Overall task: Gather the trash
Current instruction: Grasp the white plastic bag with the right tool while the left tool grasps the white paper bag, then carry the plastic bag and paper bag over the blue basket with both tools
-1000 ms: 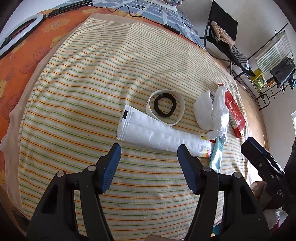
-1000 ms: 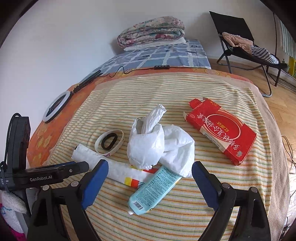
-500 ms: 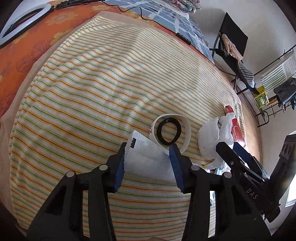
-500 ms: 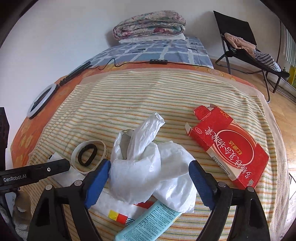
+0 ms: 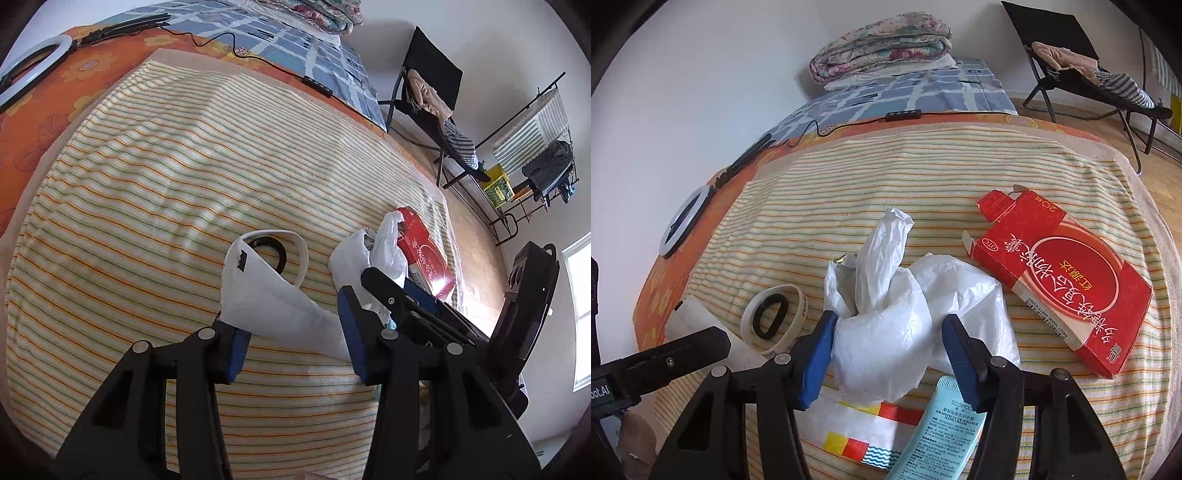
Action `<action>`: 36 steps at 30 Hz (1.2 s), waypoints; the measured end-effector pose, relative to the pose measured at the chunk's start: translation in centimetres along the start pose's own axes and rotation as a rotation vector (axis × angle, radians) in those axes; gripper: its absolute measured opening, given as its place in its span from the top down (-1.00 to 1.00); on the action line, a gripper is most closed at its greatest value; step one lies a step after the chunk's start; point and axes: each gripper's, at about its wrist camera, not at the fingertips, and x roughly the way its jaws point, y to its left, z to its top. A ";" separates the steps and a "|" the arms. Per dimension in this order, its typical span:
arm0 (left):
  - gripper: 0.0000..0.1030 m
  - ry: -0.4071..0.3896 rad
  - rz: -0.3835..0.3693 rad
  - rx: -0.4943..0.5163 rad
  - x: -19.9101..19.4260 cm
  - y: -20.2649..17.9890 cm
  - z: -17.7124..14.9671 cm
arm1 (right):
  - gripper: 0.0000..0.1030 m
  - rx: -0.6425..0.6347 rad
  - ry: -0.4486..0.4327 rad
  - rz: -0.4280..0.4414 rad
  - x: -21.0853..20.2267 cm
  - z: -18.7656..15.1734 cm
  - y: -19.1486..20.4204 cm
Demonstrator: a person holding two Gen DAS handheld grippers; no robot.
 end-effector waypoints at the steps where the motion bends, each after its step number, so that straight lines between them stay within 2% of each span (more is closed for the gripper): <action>1: 0.11 -0.003 0.002 0.010 0.0 -0.3 -0.1 | -0.02 -0.007 -0.002 0.005 -0.1 -0.1 0.2; 2: 0.14 -0.009 0.002 0.020 -0.1 -0.5 -0.3 | 0.01 -0.014 -0.004 0.003 -0.2 0.0 0.3; 4: 0.57 -0.006 -0.002 0.040 -0.1 -0.9 -0.4 | 0.09 -0.020 -0.012 0.003 -0.4 -0.1 0.5; 6: 0.60 -0.007 -0.014 0.047 -0.3 -1.3 -0.5 | 0.11 -0.012 -0.020 0.008 -0.8 -0.2 0.4; 9: 0.76 -0.016 -0.016 0.071 -0.7 -1.8 -0.7 | 0.15 0.007 -0.036 0.020 -1.5 -0.1 0.1; 17: 0.87 -0.075 -0.020 0.125 -3.1 -2.6 -0.3 | 0.17 0.050 -0.112 0.065 -4.7 0.4 -0.2; 24: 0.90 -0.123 -0.031 0.154 -5.7 -2.7 -0.2 | 0.17 0.040 -0.149 0.088 -7.3 -0.2 0.7; 36: 0.90 -0.164 -0.058 0.211 -9.8 -3.0 -1.3 | 0.17 -0.053 -0.178 0.039 -10.9 -2.9 3.0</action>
